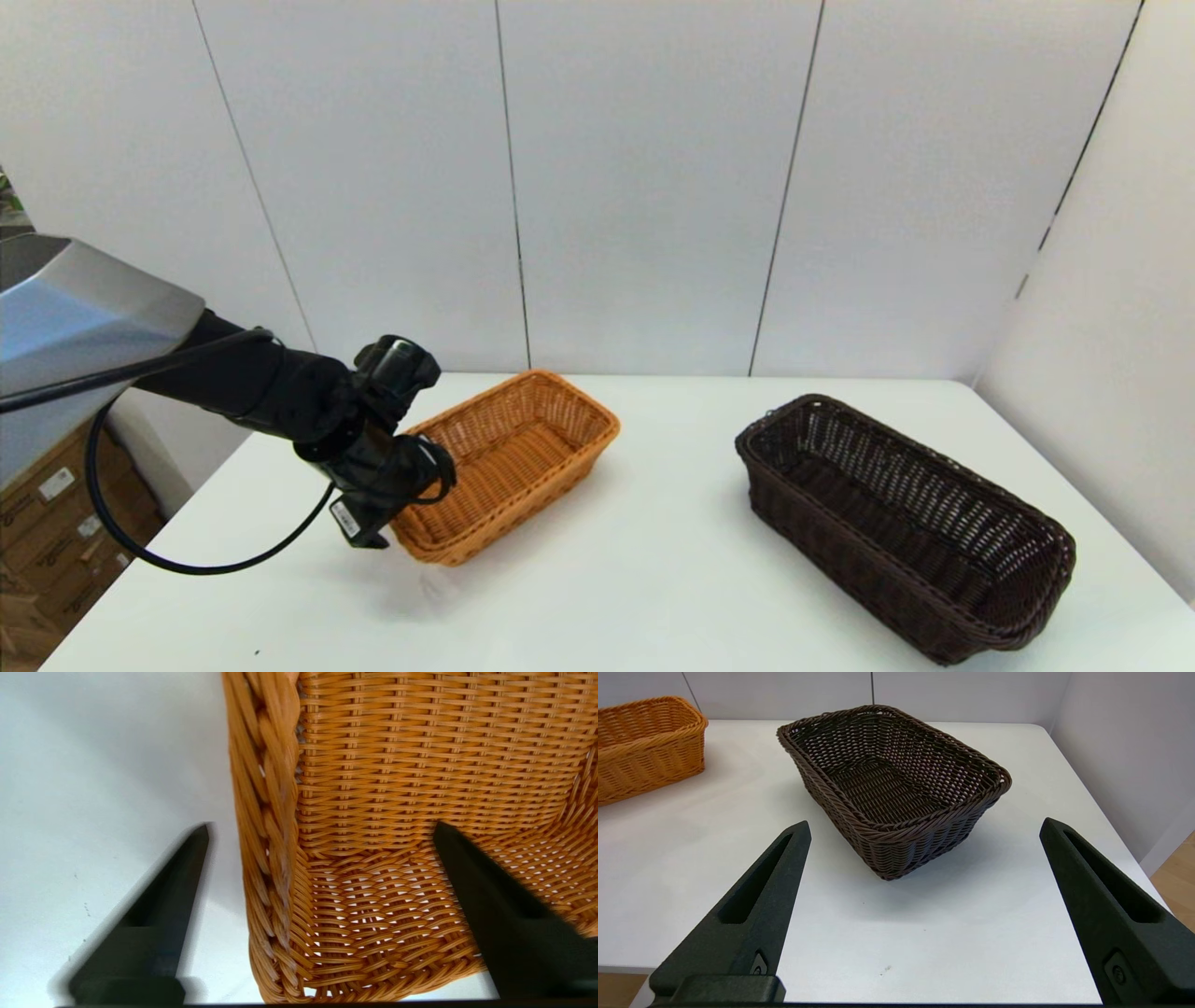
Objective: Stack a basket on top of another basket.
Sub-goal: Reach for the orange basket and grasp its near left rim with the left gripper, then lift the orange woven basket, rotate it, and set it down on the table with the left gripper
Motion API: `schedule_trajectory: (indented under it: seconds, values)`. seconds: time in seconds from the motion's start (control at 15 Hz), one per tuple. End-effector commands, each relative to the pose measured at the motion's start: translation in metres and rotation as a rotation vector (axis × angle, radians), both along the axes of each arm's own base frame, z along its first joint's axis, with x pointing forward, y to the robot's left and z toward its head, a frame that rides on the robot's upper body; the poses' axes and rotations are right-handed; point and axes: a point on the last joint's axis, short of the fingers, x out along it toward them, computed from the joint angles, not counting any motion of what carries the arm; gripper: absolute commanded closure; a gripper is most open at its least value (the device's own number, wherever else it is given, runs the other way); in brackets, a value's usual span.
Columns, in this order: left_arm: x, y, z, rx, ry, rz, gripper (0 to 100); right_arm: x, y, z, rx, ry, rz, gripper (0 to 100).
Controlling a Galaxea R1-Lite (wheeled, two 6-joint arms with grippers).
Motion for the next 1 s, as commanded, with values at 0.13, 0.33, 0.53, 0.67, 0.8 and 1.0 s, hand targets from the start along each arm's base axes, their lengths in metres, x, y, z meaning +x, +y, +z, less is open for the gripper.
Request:
schedule_trajectory:
  seconds: [0.13,0.33,0.53,0.67,0.8,1.0]
  values:
    - [0.0,-0.001,0.0,-0.021,0.006,-0.001,100,0.0,0.0,0.0,0.0,0.002,0.0,0]
    - [-0.001,-0.001,0.002,-0.035,0.013,-0.009,100,0.0,0.0,0.0,0.0,0.002,0.0,0]
    - [-0.003,-0.001,0.002,-0.038,0.019,-0.01,100,0.0,0.0,0.0,0.0,0.002,0.0,0]
    - [-0.005,0.0,0.006,-0.04,0.013,-0.01,100,0.0,0.0,0.0,0.0,0.001,0.0,0]
    - [-0.006,0.0,0.01,-0.04,0.01,-0.01,100,0.0,0.0,0.0,0.0,0.002,0.0,0]
    - [-0.012,0.001,0.03,-0.094,-0.033,-0.027,100,0.0,0.0,0.0,0.0,0.002,0.0,0]
